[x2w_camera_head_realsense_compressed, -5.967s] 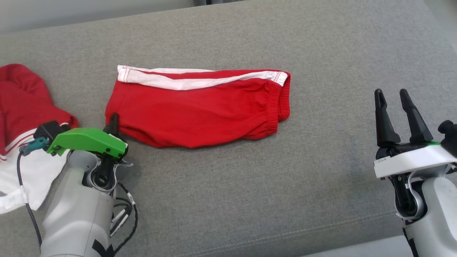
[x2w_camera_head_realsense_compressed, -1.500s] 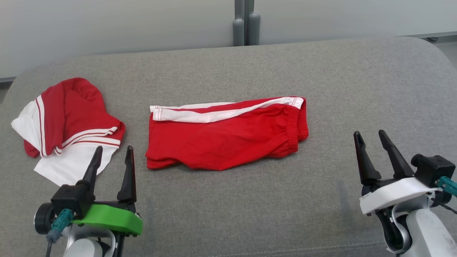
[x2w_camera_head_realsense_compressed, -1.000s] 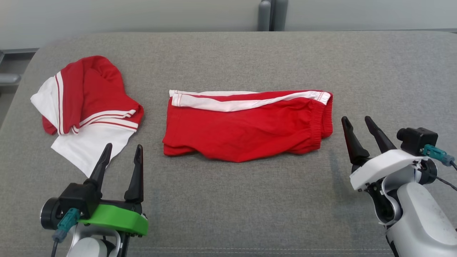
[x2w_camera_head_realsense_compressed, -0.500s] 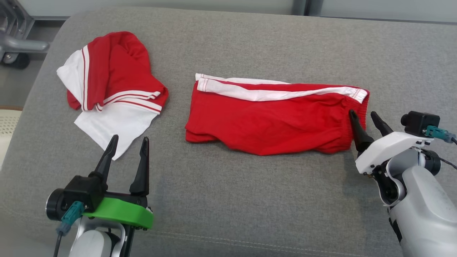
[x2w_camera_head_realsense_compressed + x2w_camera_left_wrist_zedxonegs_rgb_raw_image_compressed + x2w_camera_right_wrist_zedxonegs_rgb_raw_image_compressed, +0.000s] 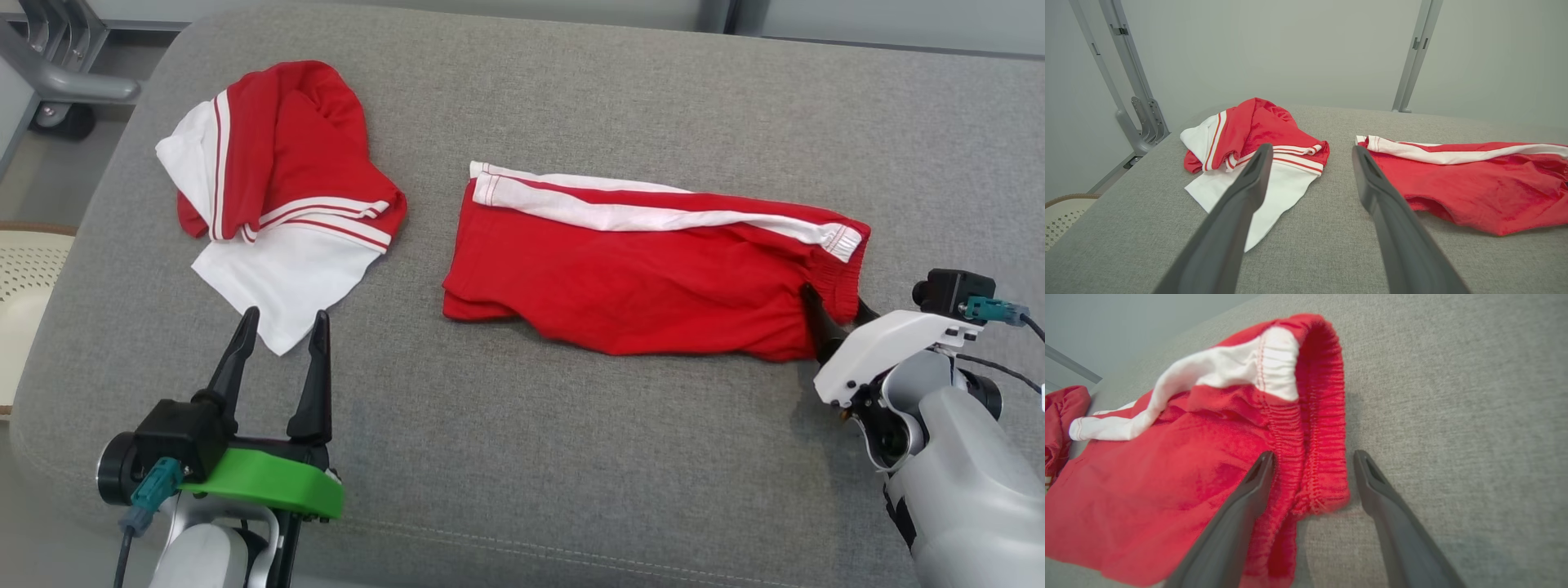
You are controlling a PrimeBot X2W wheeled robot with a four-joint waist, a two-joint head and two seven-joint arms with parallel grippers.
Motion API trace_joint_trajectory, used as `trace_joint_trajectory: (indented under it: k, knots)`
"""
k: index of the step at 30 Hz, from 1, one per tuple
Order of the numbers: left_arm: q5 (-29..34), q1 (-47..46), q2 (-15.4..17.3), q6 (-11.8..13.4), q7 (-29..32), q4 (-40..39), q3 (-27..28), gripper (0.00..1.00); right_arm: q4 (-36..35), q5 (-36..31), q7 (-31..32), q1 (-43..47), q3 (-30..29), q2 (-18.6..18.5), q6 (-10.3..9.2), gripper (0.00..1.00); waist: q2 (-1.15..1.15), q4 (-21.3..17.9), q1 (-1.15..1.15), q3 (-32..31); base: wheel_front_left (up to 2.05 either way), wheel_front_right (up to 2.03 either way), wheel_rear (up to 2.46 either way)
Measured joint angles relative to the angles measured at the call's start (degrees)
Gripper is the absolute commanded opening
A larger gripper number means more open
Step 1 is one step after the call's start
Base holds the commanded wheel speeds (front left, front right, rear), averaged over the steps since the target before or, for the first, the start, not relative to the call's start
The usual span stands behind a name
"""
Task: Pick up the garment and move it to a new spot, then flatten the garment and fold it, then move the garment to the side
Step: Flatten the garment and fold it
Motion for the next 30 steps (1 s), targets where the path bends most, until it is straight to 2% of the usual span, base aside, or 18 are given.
trace_joint_trajectory:
  k: [14, 20, 21, 22, 24, 30]
  knots:
    - [0.3, -0.1, -0.5, -0.8, 0.0, 0.9, -0.2, 1.00, 6.1, 3.5, 3.1, -4.2, 0.2, 0.9, 0.68, 1.00, 0.00, 0.8, 0.00, -0.2, 0.00, 0.00, 0.00]
    - [0.5, -0.1, -0.5, -0.8, 0.0, 1.2, 0.1, 1.00, 7.5, 4.5, 4.4, -5.6, 2.1, 1.9, 1.19, 1.00, 0.00, 1.5, 0.00, -0.9, 0.00, 0.00, 0.00]
    - [0.5, -0.1, -0.5, -0.8, 0.0, 1.2, 0.1, 1.00, 7.8, 4.6, 4.4, -5.8, 2.4, 2.1, 1.19, 0.73, 0.00, 1.5, 0.00, -0.9, 0.00, 0.00, 0.00]
    - [0.5, -0.1, -0.5, -0.8, 0.0, 1.2, 0.1, 1.00, 8.0, 4.6, 4.4, -6.1, 2.5, 2.1, 1.19, 0.36, 0.00, 1.6, 0.00, -1.0, 0.00, 0.00, 0.00]
    - [0.6, -0.1, -0.5, -0.8, 0.0, 1.3, 0.1, 1.00, 8.4, 4.6, 4.3, -6.3, 2.9, 2.1, 1.19, 0.00, 0.00, 1.6, 0.00, -1.1, 0.00, 0.00, 0.00]
    - [0.6, -0.1, -0.6, -0.8, 0.0, 1.6, 0.5, 1.00, 9.1, 4.6, 3.2, -6.3, 3.5, 2.7, 1.20, 0.00, 0.00, 1.5, 0.00, -1.5, 0.00, 0.00, 0.00]
